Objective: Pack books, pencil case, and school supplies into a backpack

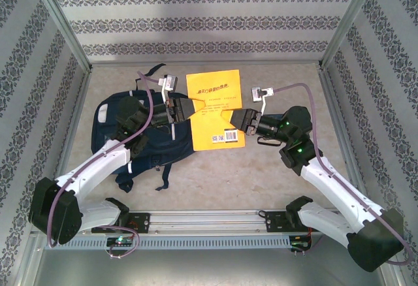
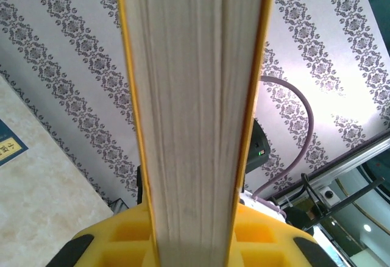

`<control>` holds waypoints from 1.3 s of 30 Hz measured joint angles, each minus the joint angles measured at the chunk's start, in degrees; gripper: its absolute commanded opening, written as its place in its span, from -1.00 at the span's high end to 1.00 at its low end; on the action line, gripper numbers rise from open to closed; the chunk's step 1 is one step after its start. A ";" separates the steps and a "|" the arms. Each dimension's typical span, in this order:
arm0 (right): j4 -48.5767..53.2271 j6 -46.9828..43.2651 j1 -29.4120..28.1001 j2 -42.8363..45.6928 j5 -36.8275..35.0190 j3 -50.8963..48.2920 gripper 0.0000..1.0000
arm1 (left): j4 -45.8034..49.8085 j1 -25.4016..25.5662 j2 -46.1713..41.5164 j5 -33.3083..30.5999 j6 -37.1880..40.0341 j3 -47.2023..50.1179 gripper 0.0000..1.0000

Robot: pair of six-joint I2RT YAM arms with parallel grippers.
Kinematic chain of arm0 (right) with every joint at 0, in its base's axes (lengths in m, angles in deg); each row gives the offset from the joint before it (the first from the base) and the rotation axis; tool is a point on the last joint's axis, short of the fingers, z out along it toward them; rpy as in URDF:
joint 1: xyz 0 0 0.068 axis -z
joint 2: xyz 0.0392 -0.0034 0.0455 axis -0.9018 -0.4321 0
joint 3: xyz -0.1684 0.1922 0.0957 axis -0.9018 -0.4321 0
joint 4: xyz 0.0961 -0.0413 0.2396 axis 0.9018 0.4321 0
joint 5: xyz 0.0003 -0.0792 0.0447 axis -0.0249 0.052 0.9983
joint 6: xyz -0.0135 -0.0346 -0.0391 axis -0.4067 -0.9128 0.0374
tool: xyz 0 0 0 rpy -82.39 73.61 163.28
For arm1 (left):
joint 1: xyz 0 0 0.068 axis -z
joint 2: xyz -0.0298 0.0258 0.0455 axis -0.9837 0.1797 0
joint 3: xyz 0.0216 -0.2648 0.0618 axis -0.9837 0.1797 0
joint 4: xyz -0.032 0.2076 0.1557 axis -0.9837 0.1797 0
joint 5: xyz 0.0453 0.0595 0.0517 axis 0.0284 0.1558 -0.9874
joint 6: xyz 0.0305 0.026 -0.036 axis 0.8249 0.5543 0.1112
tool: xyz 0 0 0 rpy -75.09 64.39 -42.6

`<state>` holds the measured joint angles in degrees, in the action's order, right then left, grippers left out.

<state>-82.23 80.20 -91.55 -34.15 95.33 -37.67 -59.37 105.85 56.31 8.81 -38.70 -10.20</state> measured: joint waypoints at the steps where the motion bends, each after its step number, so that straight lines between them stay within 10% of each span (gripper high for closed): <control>1: 0.04 -0.11 0.00 -0.04 -0.02 0.00 1.00 | 0.22 0.00 -0.02 -0.07 0.48 0.00 1.00; 5: 1.66 -1.20 -0.09 -0.02 -1.14 0.13 -0.09 | 3.28 0.37 -1.62 -1.92 3.10 0.52 1.00; 11: 3.28 -2.62 -0.46 2.84 -9.57 -1.88 -0.92 | 6.36 1.51 -7.43 -10.05 6.64 4.09 1.00; 23: -4.33 2.38 -6.21 5.31 -27.78 -9.46 -0.96 | 0.39 3.43 -9.33 -33.03 3.13 12.81 1.00; 39: -9.62 1.31 -12.37 -0.42 -38.93 -8.74 -0.93 | 1.55 4.24 -13.31 -37.64 2.75 12.85 1.00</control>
<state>-91.85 81.51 -103.92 -34.56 56.41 -46.41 -57.82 110.09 43.00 -28.83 -35.94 2.65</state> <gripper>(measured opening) 0.968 0.177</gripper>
